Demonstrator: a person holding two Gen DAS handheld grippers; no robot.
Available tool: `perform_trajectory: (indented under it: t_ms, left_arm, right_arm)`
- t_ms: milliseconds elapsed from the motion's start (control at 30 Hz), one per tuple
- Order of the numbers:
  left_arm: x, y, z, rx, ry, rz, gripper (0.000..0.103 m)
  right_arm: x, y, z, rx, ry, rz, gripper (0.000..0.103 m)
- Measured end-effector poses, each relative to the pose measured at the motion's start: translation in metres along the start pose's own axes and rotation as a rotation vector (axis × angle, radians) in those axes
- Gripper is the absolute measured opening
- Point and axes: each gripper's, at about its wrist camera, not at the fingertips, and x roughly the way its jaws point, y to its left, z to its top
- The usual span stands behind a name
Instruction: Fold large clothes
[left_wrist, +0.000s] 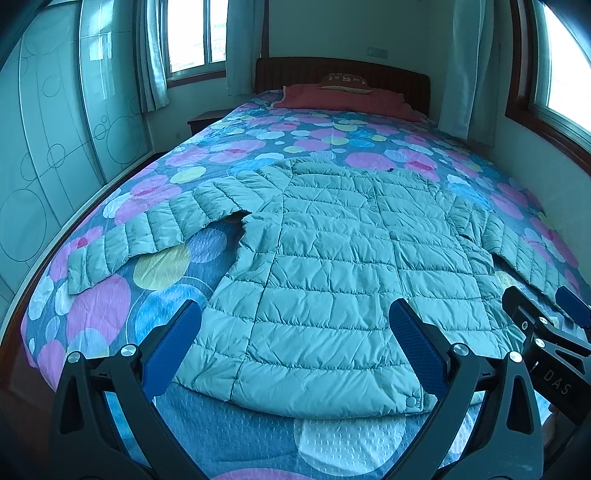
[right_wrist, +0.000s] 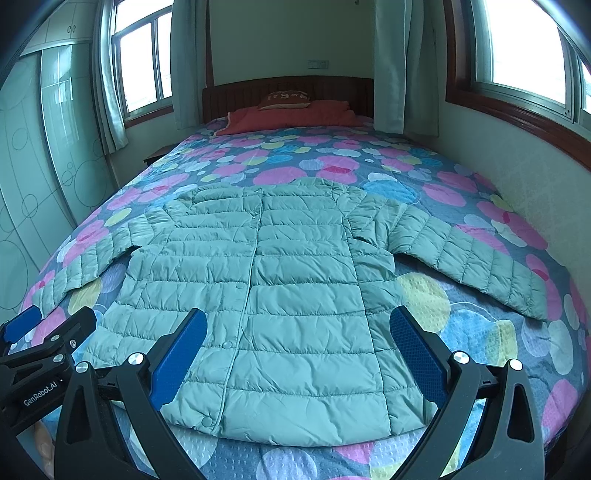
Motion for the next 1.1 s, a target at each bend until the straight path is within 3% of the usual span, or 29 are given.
perform_trajectory:
  t_ms: [1100]
  left_arm:
    - [0.0026, 0.0004, -0.0019, 0.001, 0.011, 0.001, 0.101]
  right_arm:
    - [-0.0001, -0.0003, -0.0013, -0.002, 0.003, -0.002, 0.099]
